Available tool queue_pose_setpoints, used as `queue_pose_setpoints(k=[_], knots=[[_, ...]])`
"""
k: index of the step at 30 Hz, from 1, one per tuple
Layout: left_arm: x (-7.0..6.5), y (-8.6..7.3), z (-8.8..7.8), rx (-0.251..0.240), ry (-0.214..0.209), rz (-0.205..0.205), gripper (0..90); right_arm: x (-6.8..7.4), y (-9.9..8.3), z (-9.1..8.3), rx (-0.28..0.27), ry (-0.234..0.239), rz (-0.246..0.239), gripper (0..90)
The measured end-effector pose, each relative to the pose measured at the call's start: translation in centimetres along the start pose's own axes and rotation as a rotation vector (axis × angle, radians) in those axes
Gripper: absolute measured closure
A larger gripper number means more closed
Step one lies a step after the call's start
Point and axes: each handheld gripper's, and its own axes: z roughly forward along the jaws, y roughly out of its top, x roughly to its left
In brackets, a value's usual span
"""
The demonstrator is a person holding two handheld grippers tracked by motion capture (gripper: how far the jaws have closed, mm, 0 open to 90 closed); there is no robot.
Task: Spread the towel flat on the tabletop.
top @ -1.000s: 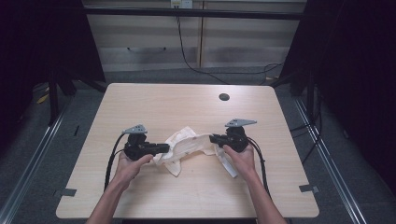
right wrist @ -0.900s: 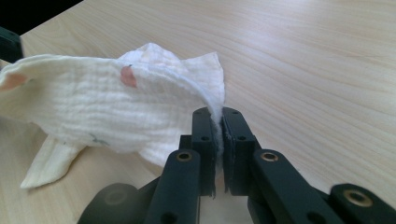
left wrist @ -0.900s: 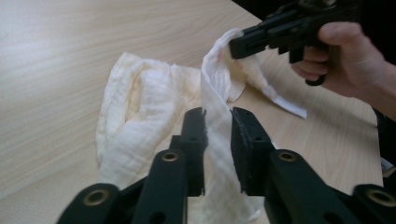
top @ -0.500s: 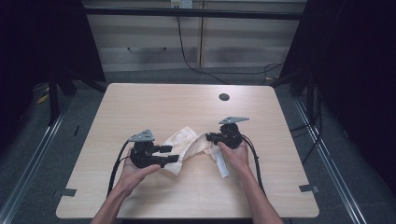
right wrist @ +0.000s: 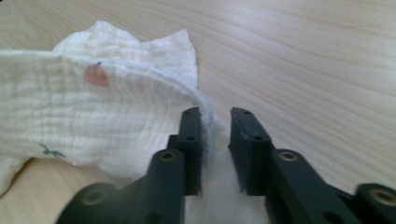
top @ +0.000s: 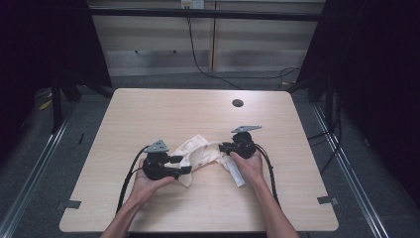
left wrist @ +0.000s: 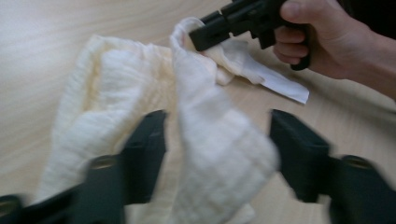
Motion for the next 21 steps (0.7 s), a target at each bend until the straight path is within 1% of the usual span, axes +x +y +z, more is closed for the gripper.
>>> queue_pose_setpoints(k=[1, 2, 3, 4, 5, 6, 7, 8, 9, 11, 12, 13, 14, 16, 17, 18, 19, 21], knots=[[0.2, 0.1, -0.1, 0.007, -0.003, -0.006, 63.8, 0.0, 0.0, -0.3, -0.008, 0.006, -0.010, 65.7], [0.5, 0.1, -0.1, 0.019, 0.017, 0.006, 71.6, 0.1, 0.0, -0.6, -0.015, 0.005, -0.012, 62.1], [0.8, 0.1, -0.1, 0.023, 0.029, 0.006, 80.9, 0.4, 0.1, -1.4, -0.025, 0.006, -0.023, 54.4], [1.2, 0.0, -0.1, 0.022, 0.022, -0.013, 80.9, 0.4, 0.1, -1.4, -0.025, 0.006, -0.023, 54.4], [1.7, 0.0, -0.1, 0.012, 0.012, -0.036, 81.8, 0.6, 0.1, -1.8, -0.028, 0.005, -0.028, 52.4], [1.9, -0.1, -0.2, 0.006, 0.013, -0.046, 82.7, 0.8, 0.0, -2.4, -0.042, -0.001, -0.038, 51.7], [2.3, -0.1, -0.2, -0.004, 0.012, -0.065, 82.9, 1.0, 0.0, -2.8, -0.050, 0.006, -0.044, 51.1], [2.5, -0.2, -0.2, -0.014, 0.007, -0.077, 83.1, 1.4, -0.3, -3.8, -0.063, 0.005, -0.060, 49.9], [2.7, -0.1, -0.3, -0.018, 0.009, -0.082, 83.1, 1.4, -0.3, -3.8, -0.063, 0.005, -0.060, 49.9], [3.0, 0.0, -0.3, -0.019, 0.016, -0.095, 83.1, 1.4, -0.7, -4.5, -0.067, 0.018, -0.060, 51.1], [3.2, 0.0, -0.3, -0.018, 0.020, -0.095, 83.1, 1.5, -1.4, -5.2, -0.074, 0.015, -0.059, 51.2], [3.3, 0.1, -0.3, -0.025, 0.022, -0.102, 83.1, 1.5, -1.4, -5.2, -0.074, 0.015, -0.059, 51.2], [3.5, 0.0, -0.3, -0.033, 0.011, -0.117, 83.1, 1.5, -1.6, -5.4, -0.069, 0.015, -0.063, 52.6], [3.9, -0.1, -0.2, -0.040, 0.015, -0.137, 83.1, 1.5, -2.3, -5.7, -0.074, 0.028, -0.065, 57.4], [4.0, -0.1, -0.2, -0.036, 0.019, -0.140, 83.0, 1.9, -2.9, -5.6, -0.062, 0.040, -0.082, 61.2], [4.2, -0.1, -0.1, -0.036, 0.022, -0.151, 83.0, 1.9, -2.9, -5.6, -0.062, 0.040, -0.082, 61.2], [4.3, -0.2, -0.1, -0.036, 0.020, -0.152, 83.0, 2.1, -3.3, -5.4, -0.054, 0.032, -0.092, 61.1], [4.4, -0.2, 0.1, -0.040, 0.024, -0.160, 83.0, 2.4, -3.8, -5.1, -0.053, 0.053, -0.090, 60.1]])
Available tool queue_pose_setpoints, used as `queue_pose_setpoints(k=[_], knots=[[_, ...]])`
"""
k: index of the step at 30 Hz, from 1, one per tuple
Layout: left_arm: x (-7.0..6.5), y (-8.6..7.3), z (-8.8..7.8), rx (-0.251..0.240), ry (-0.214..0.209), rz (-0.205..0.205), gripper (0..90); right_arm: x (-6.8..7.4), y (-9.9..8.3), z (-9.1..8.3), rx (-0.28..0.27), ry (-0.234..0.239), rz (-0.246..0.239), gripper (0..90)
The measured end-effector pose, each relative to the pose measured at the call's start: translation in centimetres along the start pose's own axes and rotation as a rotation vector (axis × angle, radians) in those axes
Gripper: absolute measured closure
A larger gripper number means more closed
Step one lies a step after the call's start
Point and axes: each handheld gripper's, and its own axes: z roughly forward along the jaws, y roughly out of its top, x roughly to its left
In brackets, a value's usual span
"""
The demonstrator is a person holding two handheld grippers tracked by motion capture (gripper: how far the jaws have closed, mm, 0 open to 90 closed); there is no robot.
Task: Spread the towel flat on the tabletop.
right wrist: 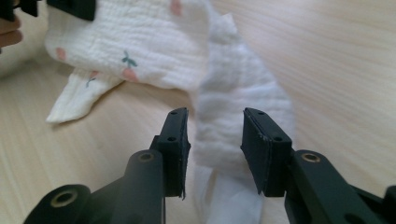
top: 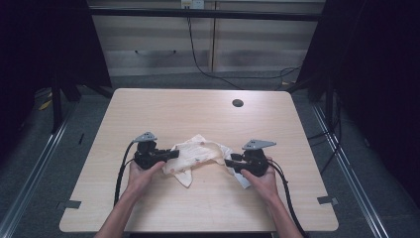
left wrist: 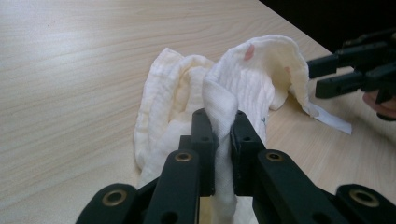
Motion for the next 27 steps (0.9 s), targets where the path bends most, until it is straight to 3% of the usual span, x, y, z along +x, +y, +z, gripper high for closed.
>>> queue_pose_setpoints(k=[8, 11, 14, 17, 18, 19, 21, 27], knots=[[0.7, -0.3, 0.6, 0.019, 0.004, -0.031, 82.4, 0.3, -0.4, 2.1, 0.034, 0.007, -0.035, 51.3], [0.9, -0.4, 0.7, 0.020, 0.003, -0.037, 81.9, 0.4, -0.5, 3.1, 0.049, -0.015, -0.058, 49.5], [0.9, -0.3, 0.6, 0.017, 0.002, -0.044, 80.9, 0.7, -0.4, 3.4, 0.064, -0.053, -0.098, 53.5], [0.8, -0.2, 0.3, 0.015, -0.001, -0.039, 79.2, 0.6, -0.4, 3.4, 0.062, -0.087, -0.104, 67.3], [0.7, -0.2, 0.1, 0.013, -0.004, -0.036, 78.1, 0.2, -0.4, 3.3, 0.059, -0.079, -0.082, 72.0], [0.7, -0.2, 0.1, 0.012, 0.000, -0.030, 78.1, 0.2, -0.4, 3.3, 0.059, -0.079, -0.082, 72.0], [0.7, -0.1, -0.2, 0.012, -0.003, -0.027, 75.9, 0.0, -0.3, 3.1, 0.063, -0.076, -0.079, 81.5], [0.9, -0.3, -1.0, 0.006, 0.005, -0.016, 73.4, -0.5, 0.1, 2.1, 0.028, -0.047, -0.043, 84.1]])
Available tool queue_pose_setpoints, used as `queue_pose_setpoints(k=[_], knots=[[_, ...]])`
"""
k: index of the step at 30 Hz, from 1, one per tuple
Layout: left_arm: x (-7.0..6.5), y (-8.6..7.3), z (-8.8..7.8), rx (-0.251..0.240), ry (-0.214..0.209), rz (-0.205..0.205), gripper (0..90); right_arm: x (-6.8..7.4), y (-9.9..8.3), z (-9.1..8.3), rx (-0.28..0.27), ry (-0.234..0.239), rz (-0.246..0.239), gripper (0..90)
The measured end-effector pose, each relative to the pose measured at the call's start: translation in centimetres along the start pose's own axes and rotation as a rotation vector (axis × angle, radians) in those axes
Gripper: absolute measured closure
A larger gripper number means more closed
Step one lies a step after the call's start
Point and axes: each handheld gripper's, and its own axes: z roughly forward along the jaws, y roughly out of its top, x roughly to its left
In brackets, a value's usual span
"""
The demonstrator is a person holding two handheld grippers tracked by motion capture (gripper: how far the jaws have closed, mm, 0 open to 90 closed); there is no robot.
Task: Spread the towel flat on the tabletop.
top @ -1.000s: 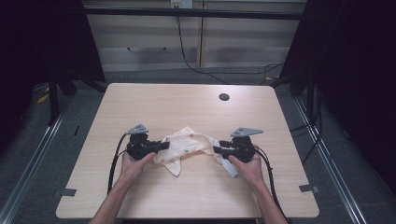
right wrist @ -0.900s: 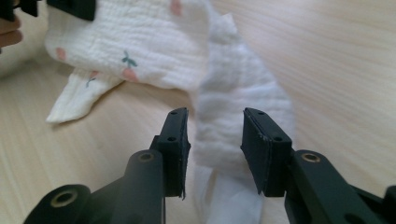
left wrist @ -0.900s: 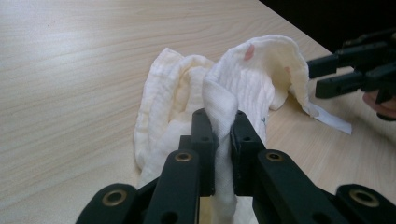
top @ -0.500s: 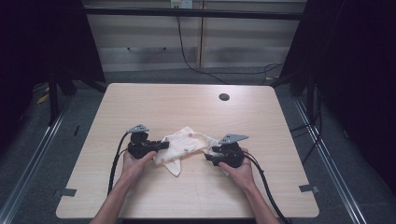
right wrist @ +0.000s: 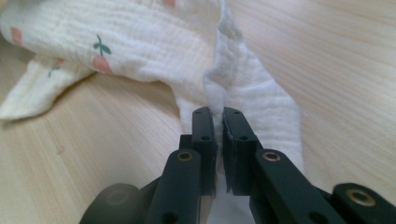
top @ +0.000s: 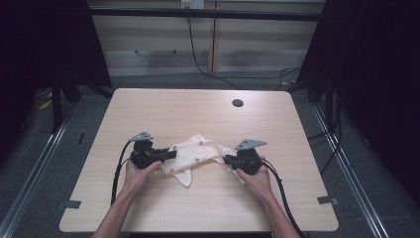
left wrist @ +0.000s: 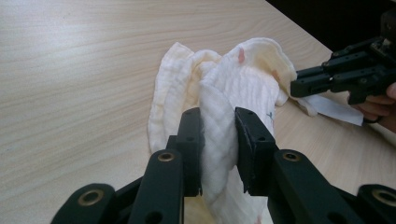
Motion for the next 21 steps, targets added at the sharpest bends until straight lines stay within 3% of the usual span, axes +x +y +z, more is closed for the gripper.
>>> queue_pose_setpoints(k=[2, 4, 9, 14, 21], knots=[[0.0, -0.1, -0.1, -0.005, -0.005, -0.003, 73.9, -0.3, 0.2, -0.6, -0.023, 0.009, 0.024, 84.0], [-0.1, -0.1, -0.4, 0.000, 0.002, 0.016, 81.9, -0.9, 0.6, -1.4, -0.050, 0.007, 0.039, 84.0], [-1.0, 0.6, -1.7, -0.067, -0.027, 0.053, 83.8, -1.5, 1.2, -3.0, -0.098, 0.005, 0.058, 84.3], [-1.8, 2.0, -3.5, -0.145, -0.043, 0.077, 83.7, -1.8, 3.3, -6.3, -0.197, -0.014, 0.057, 84.5], [-3.2, 4.3, -6.0, -0.237, -0.068, 0.116, 83.7, -1.5, 5.4, -9.2, -0.278, -0.018, 0.041, 84.7]])
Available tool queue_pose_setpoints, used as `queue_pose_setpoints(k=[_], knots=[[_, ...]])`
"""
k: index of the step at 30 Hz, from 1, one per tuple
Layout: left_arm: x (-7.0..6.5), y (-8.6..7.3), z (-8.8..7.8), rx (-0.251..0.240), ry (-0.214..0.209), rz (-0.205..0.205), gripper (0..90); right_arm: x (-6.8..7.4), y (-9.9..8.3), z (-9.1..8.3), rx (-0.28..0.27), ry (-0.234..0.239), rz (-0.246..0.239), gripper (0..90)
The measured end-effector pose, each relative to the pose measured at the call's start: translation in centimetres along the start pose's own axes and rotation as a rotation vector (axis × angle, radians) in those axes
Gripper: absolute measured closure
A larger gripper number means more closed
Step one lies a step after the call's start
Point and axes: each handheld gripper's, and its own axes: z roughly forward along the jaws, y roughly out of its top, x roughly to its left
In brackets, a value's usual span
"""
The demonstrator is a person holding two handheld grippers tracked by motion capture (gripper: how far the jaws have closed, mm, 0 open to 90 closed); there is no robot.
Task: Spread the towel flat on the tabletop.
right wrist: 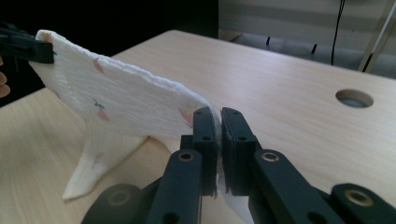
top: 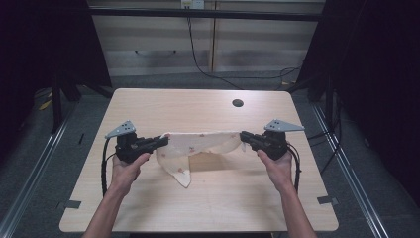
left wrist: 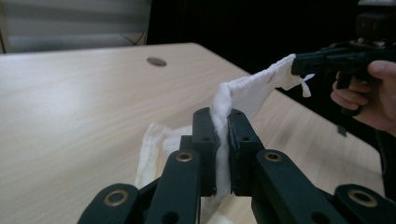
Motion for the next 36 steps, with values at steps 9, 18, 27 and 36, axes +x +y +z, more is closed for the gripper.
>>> queue_pose_setpoints(k=[9, 18, 27, 36], knots=[[-2.0, 3.2, -1.5, -0.076, -0.033, 0.055, 83.7, 1.0, 3.0, -2.2, -0.078, -0.018, -0.040, 84.7], [-3.4, 6.2, -2.9, -0.130, -0.058, 0.103, 83.7, 2.1, 6.3, -4.8, -0.183, -0.036, -0.083, 84.7], [-3.1, 6.6, -2.7, -0.104, 0.001, 0.121, 83.7, 2.5, 8.4, -5.1, -0.224, -0.048, -0.109, 84.7], [-0.1, 5.5, -0.2, -0.013, 0.086, 0.106, 83.7, -0.2, 7.1, -0.8, -0.128, -0.070, -0.049, 84.5]])
